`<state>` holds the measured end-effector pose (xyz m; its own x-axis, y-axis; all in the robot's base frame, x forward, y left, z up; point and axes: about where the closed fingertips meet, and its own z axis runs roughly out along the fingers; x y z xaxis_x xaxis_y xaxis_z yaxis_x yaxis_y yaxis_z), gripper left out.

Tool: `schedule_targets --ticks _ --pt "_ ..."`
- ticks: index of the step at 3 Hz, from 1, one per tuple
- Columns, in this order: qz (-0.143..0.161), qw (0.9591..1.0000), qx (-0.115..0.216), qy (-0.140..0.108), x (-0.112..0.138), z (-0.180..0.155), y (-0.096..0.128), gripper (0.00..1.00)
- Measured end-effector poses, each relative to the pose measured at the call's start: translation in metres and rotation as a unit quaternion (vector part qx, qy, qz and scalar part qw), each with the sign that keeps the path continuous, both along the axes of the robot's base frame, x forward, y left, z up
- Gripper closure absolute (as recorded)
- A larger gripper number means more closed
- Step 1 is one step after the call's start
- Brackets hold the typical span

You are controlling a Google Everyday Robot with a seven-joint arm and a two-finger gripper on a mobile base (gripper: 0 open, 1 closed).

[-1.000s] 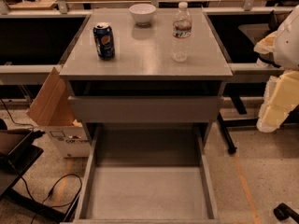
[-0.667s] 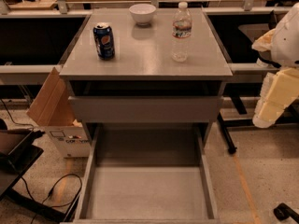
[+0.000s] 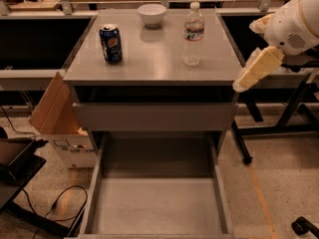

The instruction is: Place water bottle into middle drawer

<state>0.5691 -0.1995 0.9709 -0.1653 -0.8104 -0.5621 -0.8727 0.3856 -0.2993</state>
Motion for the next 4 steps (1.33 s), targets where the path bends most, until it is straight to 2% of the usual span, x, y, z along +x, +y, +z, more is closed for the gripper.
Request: schedule_targets --ticks 1,2,3,4 --pt "-0.007 0.9949 0.089 -0.047 0.05 -0.001 0.015 0.0" --pt "-0.013 0.9932 0.1 -0.057 0.059 0.0 0.018 0.0" --pt "-0.012 0.9935 0.099 -0.055 0.058 -0.001 0.018 0.0" --pt "-0.015 0.9908 0.116 -0.069 0.073 -0.001 0.021 0.0"
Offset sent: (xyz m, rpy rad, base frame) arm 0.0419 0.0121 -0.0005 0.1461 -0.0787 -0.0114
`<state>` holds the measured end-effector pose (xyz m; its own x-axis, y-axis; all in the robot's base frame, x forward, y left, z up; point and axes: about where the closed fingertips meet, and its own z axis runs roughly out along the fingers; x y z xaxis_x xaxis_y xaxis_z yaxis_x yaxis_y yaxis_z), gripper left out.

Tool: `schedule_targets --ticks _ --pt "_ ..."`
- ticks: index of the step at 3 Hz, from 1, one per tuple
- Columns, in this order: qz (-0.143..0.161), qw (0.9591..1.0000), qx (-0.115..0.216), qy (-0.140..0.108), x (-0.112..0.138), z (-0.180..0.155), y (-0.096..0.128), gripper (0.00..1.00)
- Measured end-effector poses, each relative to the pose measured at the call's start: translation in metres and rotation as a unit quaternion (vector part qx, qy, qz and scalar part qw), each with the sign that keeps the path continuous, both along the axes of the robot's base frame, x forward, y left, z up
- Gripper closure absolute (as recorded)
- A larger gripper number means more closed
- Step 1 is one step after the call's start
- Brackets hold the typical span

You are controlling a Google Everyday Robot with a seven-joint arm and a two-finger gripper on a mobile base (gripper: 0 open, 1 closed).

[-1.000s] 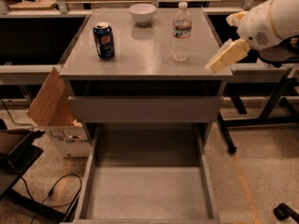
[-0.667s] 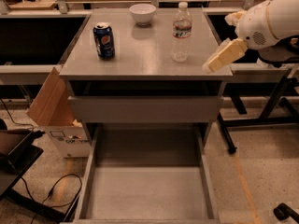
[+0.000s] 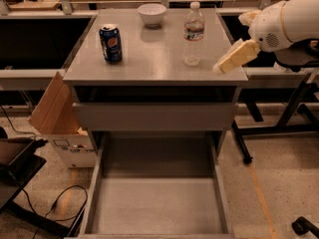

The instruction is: Place water bottle into middle drawer

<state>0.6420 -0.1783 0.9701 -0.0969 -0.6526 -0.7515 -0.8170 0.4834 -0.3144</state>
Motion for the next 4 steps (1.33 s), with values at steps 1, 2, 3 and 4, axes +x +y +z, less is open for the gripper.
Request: schedule_targets --ticks 1,2,3,4 --pt "-0.004 0.9983 0.048 -0.033 0.042 0.002 0.006 0.0" --pt "-0.01 0.9922 0.109 -0.059 0.088 0.003 0.019 0.0" --pt "-0.025 0.9836 0.169 -0.058 0.126 -0.008 0.032 0.0" --pt "-0.041 0.9712 0.232 -0.037 0.144 -0.025 0.043 0.0"
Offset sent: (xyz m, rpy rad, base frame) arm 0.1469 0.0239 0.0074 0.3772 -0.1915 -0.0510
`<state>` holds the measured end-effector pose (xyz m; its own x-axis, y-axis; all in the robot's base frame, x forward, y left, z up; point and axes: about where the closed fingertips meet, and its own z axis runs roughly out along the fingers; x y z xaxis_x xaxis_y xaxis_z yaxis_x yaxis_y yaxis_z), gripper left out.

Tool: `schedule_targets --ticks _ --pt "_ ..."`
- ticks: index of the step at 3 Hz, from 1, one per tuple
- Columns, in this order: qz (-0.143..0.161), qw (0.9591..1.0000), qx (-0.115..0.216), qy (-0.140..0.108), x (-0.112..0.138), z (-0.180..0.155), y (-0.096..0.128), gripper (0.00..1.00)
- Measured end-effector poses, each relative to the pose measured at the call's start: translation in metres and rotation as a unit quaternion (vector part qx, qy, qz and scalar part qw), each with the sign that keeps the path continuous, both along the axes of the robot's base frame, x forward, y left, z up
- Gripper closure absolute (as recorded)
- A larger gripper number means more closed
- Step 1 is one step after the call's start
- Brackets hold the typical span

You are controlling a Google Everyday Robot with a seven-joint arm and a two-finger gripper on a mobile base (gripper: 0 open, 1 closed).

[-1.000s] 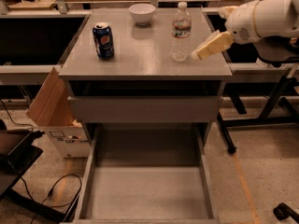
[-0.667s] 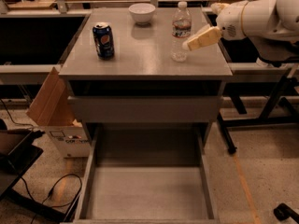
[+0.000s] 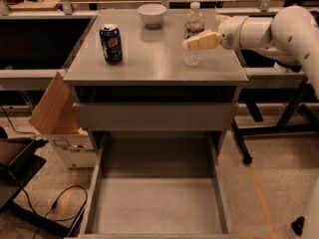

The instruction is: Place water bottle into middle drawer

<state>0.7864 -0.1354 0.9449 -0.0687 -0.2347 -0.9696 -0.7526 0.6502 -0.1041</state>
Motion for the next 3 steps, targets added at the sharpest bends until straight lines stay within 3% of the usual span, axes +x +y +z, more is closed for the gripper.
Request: schedule_targets --ticks 1,2,3 --pt "-0.007 0.9986 0.052 0.01 0.016 -0.018 0.015 0.21" --pt "-0.008 0.997 0.077 0.007 0.024 -0.032 0.023 0.52" --pt "-0.012 0.9966 0.081 0.009 0.025 -0.039 0.023 0.75"
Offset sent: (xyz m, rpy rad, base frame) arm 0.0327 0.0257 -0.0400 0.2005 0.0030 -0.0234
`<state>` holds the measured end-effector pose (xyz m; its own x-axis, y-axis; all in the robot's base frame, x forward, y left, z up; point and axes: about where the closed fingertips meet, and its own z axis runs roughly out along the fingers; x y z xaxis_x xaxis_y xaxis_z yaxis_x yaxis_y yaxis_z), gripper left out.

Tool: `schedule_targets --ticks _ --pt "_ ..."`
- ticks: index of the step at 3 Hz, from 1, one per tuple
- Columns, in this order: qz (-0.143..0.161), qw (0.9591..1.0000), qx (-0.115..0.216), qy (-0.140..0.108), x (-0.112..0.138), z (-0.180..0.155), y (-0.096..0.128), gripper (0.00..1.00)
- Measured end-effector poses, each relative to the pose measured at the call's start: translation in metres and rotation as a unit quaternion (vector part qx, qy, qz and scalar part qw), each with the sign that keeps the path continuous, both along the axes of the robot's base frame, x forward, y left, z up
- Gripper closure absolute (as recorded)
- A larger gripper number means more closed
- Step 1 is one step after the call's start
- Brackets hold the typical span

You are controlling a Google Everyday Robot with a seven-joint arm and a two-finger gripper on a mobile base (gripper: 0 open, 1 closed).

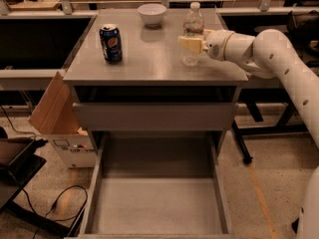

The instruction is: Place water bottle into middle drawer

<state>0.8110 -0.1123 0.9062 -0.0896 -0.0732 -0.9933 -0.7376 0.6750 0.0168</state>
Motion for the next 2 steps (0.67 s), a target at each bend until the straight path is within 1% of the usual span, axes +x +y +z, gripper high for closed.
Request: schedule_targets --ticks 1,2 --pt "0.002 1.0 0.0 0.0 0.0003 -0.0003 0.0034 0.98" --pt "0.014 0.9998 -0.01 0.003 -0.0033 0.0085 0.0104 1.0"
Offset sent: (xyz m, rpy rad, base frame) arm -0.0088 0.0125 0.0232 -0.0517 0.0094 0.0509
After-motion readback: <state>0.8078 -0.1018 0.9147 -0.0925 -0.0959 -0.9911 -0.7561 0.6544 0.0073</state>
